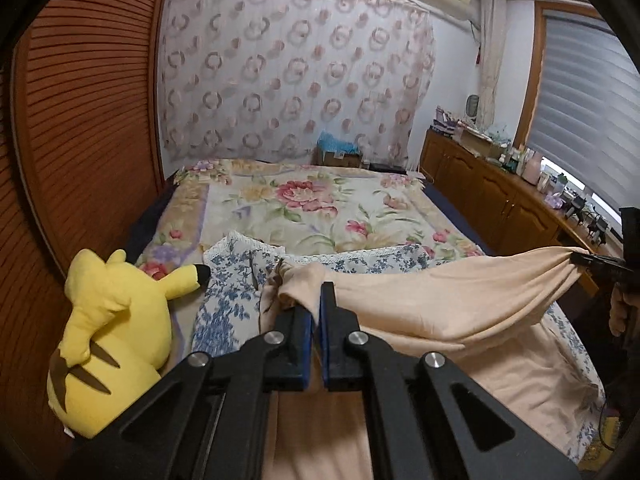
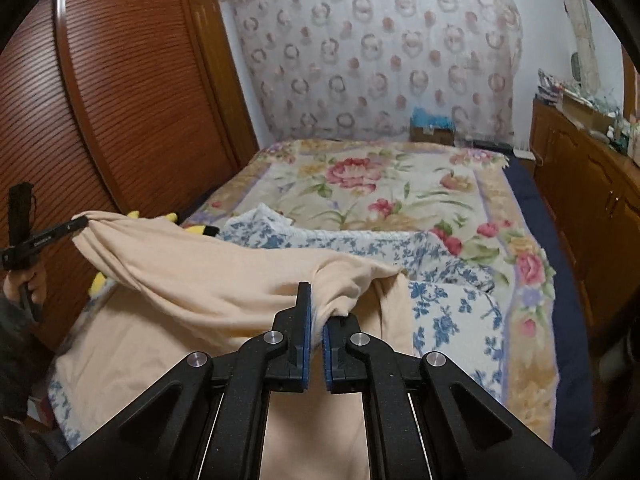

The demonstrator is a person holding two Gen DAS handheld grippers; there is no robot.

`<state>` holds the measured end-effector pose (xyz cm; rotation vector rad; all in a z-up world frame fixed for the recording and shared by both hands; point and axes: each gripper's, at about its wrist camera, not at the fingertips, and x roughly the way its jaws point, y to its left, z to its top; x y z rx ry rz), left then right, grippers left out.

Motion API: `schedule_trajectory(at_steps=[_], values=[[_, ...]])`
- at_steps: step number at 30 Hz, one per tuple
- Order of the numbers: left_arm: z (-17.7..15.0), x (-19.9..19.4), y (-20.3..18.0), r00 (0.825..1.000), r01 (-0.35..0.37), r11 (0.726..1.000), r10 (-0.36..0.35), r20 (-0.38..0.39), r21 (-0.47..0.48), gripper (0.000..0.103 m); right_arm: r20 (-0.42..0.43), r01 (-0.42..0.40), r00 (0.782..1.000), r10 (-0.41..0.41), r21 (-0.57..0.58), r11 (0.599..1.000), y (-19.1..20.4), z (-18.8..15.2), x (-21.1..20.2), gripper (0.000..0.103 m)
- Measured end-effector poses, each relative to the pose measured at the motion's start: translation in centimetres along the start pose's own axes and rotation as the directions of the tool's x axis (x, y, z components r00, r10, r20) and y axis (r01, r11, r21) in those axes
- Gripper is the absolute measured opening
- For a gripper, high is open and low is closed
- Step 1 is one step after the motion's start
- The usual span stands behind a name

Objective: Fold small clothes

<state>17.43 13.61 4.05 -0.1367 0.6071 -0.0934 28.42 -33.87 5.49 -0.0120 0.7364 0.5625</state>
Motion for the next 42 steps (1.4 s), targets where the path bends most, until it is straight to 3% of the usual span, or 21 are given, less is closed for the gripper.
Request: schedule_trajectory(at_steps=[5,16,29,35,40,42], values=[[-2.9,-3.1,-0.3,1.000,-0.002,1.000,0.002,0.016,-0.005,0.000,0.012,0.002,1.000,-0.002,-0.012,1.000,1.3,-2.5,-4.5,0.002],[-9.4,-8.1,-1.1,1.000,0.005,1.000,-0.004,0.026,-0.014,0.000,0.022,0.030,0.999,-0.029,-0.021,0.999,3.7,-10.0,-9.8,0.002],[-14.9,-9.3,-0.6,0.999,-0.019,0.998,0.016,-0.049,-0.057,0.000,-0.030,0.048,0.998,-0.047,0.042,0.998,3.4,-16.1,-11.3,0.002],[-16.3,-7.8,-0.6,0.993,-0.045,0.999,0.042,-0.113,-0.027,0.000,-0.111,0.068,0.992,-0.061,0.062,0.996,3.1,-18.3,-9.1,0.002],[-16.7,-8.0,-0.8,0.991,-0.043,0.999,0.042,-0.128,-0.010,0.006,-0.128,0.128,0.984,-0.123,0.029,0.991,2.9,-19.4,-9.2,0.011],[-16.9,-8.3,-0.8,0.991,-0.026,1.000,0.024,-0.135,-0.014,0.013,-0.119,0.164,0.980,-0.161,0.016,0.986,2.9,-19.5,-9.6,0.022]])
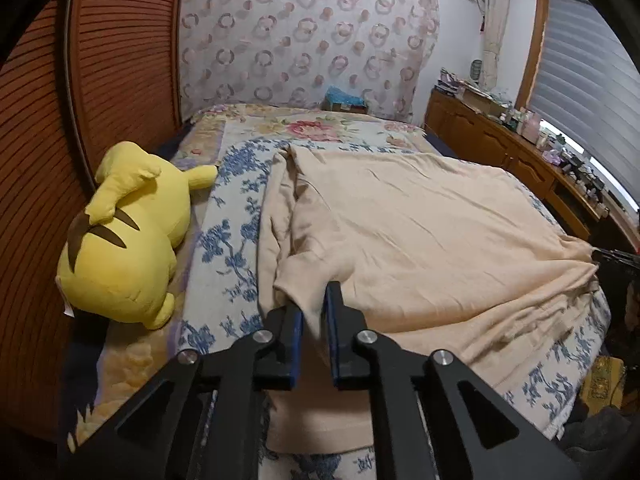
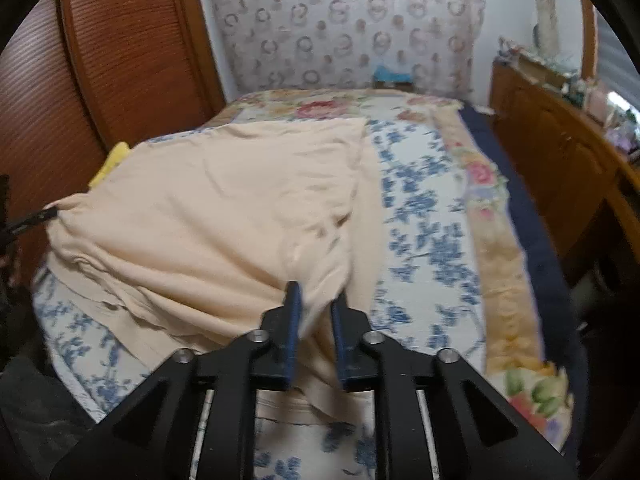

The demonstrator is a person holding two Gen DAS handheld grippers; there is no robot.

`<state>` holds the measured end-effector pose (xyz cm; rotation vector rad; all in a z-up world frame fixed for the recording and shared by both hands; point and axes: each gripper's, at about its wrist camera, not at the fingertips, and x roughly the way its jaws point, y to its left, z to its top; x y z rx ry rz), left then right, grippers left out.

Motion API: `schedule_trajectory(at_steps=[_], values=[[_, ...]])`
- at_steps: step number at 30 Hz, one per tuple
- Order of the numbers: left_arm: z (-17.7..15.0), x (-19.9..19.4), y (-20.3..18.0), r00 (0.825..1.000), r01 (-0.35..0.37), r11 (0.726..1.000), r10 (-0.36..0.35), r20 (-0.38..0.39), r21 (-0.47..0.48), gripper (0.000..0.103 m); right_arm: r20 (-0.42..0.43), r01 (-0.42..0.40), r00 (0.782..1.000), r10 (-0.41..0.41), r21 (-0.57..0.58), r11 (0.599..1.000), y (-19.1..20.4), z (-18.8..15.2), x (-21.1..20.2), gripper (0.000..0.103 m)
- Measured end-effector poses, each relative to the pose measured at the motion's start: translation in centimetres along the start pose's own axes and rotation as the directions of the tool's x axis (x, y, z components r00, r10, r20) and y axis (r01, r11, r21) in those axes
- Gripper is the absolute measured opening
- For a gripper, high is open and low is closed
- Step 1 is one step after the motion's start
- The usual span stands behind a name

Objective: Fold small clothes

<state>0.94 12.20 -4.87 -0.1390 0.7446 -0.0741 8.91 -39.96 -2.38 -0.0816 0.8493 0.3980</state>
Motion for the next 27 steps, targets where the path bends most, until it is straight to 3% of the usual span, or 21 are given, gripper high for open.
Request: schedule_trajectory(at_steps=[1,3,6,11,19,27], values=[[-0.1,-0.2,0.0,1.000,0.002,1.000,-0.002,0.002,0.001,0.017,0.010,0.020,1.000,-0.020,-0.005,1.000,0.0,0.0,-0.3,0.026],[-0.4,-0.5,0.0,1.000,-0.006,1.000,0.005,0.004,0.004,0.027,0.034,0.041,0.999,-0.040,-0.016,0.999,0.0,0.0,-0.9,0.042],[-0.7,-0.3,0.0,1.000,-0.019,1.000,0.019,-0.011,0.011,0.032,0.073,0.065,0.995,-0.063,-0.019,0.998,0.1,0.3,-1.2,0.050],[-1.2,0.9,-0.1,0.997,-0.062,0.997,0.064,-0.042,0.035,0.035,0.095,0.061,0.994,-0.057,-0.040,0.997,0.8,1.0,0.5,0.051],[-2.1,2.0,1.4,0.990,-0.112,0.993,0.114,-0.083,0.019,0.037,0.020,0.023,1.000,-0.022,-0.040,0.999,1.5,1.4,5.1,0.051],[-3.2,2.7,1.3,0.986,-0.117,0.993,0.119,-0.116,0.026,0.038,-0.028,0.038,0.999,-0.039,-0.052,0.998,1.5,0.3,6.5,0.051]])
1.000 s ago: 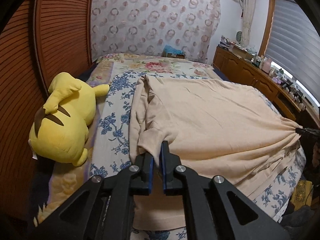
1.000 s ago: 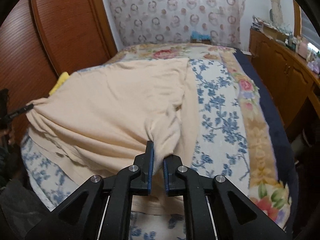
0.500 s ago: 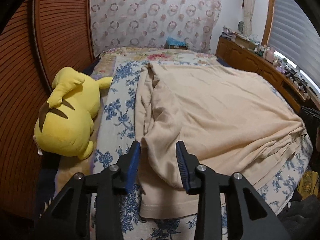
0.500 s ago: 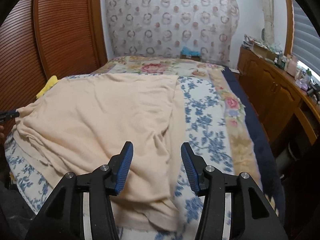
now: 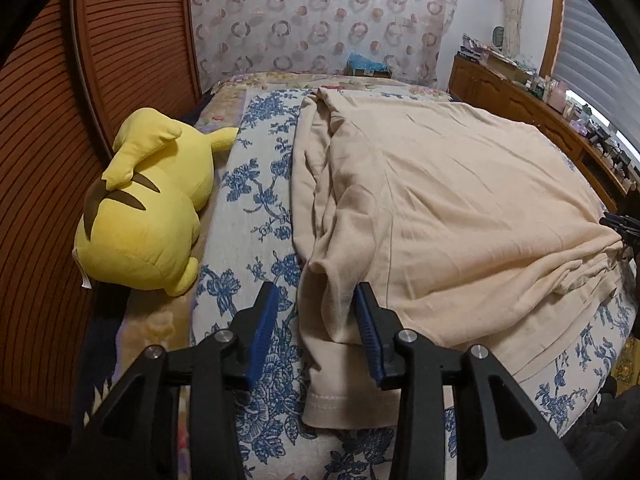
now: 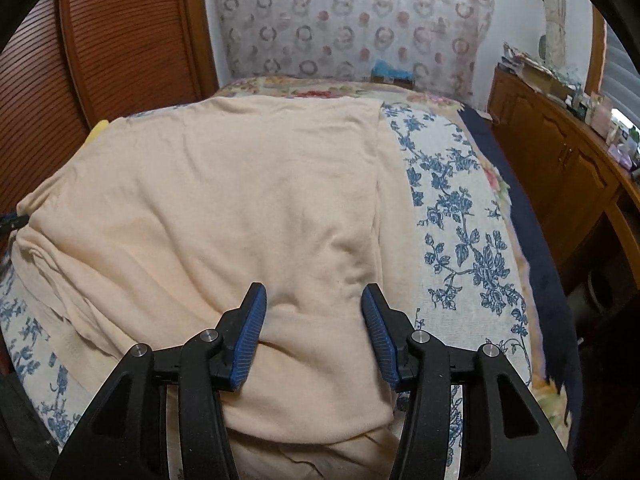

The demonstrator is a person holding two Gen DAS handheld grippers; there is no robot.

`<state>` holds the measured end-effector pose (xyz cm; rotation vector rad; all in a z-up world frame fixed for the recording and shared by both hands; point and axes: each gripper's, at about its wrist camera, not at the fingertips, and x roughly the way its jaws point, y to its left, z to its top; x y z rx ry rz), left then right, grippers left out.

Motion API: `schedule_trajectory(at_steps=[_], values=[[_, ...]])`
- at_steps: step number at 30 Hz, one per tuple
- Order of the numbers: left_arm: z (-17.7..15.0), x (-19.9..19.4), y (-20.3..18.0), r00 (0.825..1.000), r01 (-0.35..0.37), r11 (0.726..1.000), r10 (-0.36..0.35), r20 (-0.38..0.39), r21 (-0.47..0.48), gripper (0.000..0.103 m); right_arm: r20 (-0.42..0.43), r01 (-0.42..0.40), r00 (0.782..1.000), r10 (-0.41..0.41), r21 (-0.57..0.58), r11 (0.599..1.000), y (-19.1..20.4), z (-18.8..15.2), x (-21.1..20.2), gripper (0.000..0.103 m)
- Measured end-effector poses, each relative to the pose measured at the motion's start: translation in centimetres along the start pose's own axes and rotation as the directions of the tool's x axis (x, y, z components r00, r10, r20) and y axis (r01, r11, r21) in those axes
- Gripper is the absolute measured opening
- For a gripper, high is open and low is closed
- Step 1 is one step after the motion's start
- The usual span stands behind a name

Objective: Fold small clothes

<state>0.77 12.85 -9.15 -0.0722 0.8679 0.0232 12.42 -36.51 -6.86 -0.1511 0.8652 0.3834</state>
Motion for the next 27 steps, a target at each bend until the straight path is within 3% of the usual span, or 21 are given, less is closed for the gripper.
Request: schedule_trajectory(at_steps=[14,19,23,25,27], values=[[-0.5,0.0,0.2,1.000,0.000,1.000,0.000,0.015,-0.022,0.040,0.001,0.028,1.000,-0.028,-0.022,0.999,0.4,-0.3,0.7,0.053],[-0.3,-0.1,0.2,0.996,0.093,0.994,-0.092,0.017,-0.056,0.040,0.002,0.025,1.000,-0.025,-0.016,1.000,0.3,-0.2,0.7,0.053],[-0.2,0.1,-0.4,0.997,0.074,0.997,-0.074,0.016,-0.031,0.039,0.002,0.026,1.000,-0.026,-0.017,1.000,0.3,-0.2,0.8,0.053],[-0.1,0.1,-0.9,0.998,0.060,0.998,-0.060,0.015,-0.008,0.034,0.002,0.025,1.000,-0.025,-0.017,1.000,0.2,-0.3,0.7,0.053],[0.0,0.3,-1.1,0.998,0.067,0.998,-0.067,0.014,0.000,0.018,0.002,0.023,1.000,-0.023,-0.015,1.000,0.2,-0.2,0.8,0.053]])
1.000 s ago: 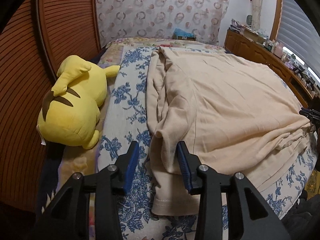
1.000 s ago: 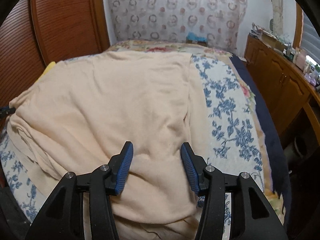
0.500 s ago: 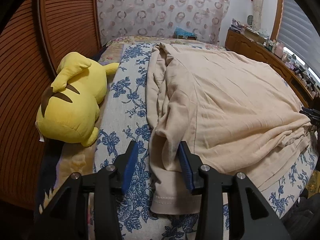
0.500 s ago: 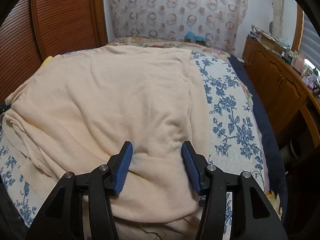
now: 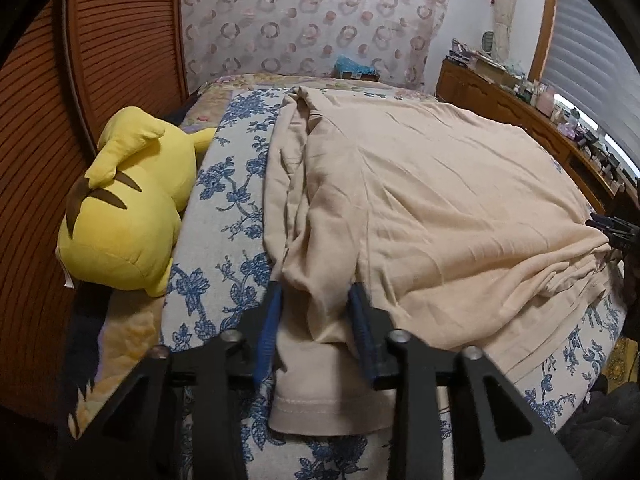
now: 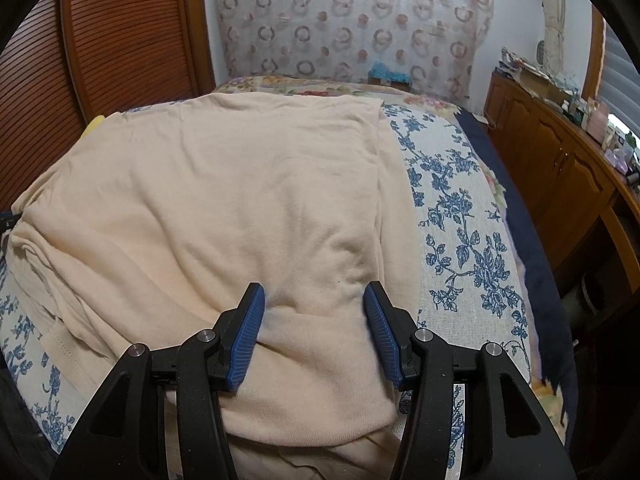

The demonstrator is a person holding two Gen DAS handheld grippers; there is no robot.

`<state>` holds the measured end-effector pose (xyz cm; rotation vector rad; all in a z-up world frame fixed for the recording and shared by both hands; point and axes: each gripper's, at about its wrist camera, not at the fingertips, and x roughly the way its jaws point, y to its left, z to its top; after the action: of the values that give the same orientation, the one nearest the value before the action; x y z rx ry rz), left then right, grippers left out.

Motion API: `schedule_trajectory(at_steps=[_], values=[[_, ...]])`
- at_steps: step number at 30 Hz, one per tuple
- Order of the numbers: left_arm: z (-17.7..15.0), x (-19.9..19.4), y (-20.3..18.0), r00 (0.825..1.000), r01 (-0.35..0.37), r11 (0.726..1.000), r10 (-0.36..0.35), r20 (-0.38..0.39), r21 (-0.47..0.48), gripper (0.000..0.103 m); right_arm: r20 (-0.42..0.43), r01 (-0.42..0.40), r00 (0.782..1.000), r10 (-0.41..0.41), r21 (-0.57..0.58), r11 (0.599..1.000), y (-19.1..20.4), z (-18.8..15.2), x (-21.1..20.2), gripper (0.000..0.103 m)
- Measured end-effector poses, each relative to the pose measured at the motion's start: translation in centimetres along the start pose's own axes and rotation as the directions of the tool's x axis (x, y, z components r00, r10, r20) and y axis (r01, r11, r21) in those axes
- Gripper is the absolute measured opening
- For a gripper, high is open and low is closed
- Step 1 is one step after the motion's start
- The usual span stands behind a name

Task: Fold small clothes
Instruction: 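Grasp the shirt edge with the left gripper and tug it straight, then open the left gripper and withdraw it from the shirt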

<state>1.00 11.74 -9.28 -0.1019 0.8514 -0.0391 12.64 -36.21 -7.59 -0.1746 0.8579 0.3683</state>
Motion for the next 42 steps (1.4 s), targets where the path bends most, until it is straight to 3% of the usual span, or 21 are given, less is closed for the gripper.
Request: schedule_trajectory(at_steps=[3,9,15,22,34,42], values=[[0.1,0.1,-0.3,0.999,0.042,0.999,-0.042,-0.003,-0.010,0.002,0.000,0.003,1.000,-0.003,-0.003,1.000,0.0,-0.1,0.0,0.053],[1.6,-2.5,-2.1,0.990,0.089,0.996,-0.088,0.110,-0.004,0.000,0.001,0.002,1.000,-0.002,0.000,1.000,-0.2,-0.1,0.0,0.053],[4.4,-5.3,-4.1,0.967,0.132,0.990,-0.139,0.214,0.048,0.000,0.002,-0.001,1.000,0.001,0.003,1.000,-0.2,-0.1,0.0,0.053],[7.5,-6.3,-7.6,0.936,0.188,0.973,-0.219,0.276,0.134,0.000,0.004,-0.005,1.000,0.005,0.009,1.000,-0.4,-0.1,0.1,0.053],[11.8,-6.4,-13.6,0.901,0.261,0.934,-0.327,0.286,0.243,0.000,0.006,-0.011,1.000,0.011,0.014,1.000,-0.4,-0.2,0.1,0.053],[14.0,-6.7,-18.7,0.879,0.298,0.894,-0.394,0.269,0.336,0.000,0.017,-0.034,0.999,0.034,0.038,0.999,-0.4,-0.4,-0.1,0.053]])
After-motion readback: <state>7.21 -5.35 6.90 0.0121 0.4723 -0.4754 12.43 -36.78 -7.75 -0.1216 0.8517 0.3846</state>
